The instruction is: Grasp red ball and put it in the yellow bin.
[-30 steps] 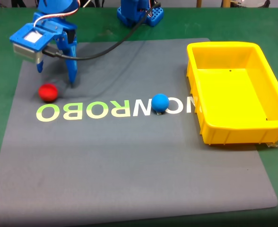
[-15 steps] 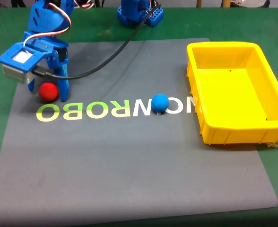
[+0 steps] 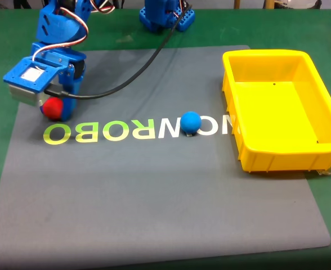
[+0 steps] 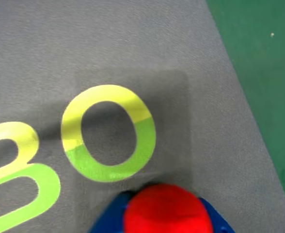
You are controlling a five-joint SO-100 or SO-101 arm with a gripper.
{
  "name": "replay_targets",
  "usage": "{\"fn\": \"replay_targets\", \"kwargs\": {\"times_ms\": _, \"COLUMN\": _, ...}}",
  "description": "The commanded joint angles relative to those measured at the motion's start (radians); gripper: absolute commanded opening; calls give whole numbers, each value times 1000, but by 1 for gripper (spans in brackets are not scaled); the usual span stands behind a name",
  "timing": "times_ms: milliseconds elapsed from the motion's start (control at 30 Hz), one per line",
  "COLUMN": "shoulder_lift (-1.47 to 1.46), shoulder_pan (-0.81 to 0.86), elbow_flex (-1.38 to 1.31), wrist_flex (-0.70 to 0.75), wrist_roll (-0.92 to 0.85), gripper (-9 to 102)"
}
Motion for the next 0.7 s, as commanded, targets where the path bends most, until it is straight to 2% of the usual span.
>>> {"fn": "replay_targets", "kwargs": {"times_ms": 0, "shoulder_lift": 18, "shoulder_pan": 11, "elbow_flex": -44, "wrist_flex": 9, "wrist_roll": 21, "gripper": 0}}
{"fn": "replay_targets", "kwargs": {"times_ms": 333, "shoulder_lift": 103, "shoulder_pan": -20, "elbow_flex": -52, "wrist_flex": 3, "wrist_roll": 41, "gripper": 0}}
{"fn": "replay_targets", "kwargs": {"times_ms": 667, "shoulder_lift": 325, "shoulder_pan": -160, "elbow_flex": -72, "wrist_flex": -6, "wrist_roll": 115, "gripper": 0}}
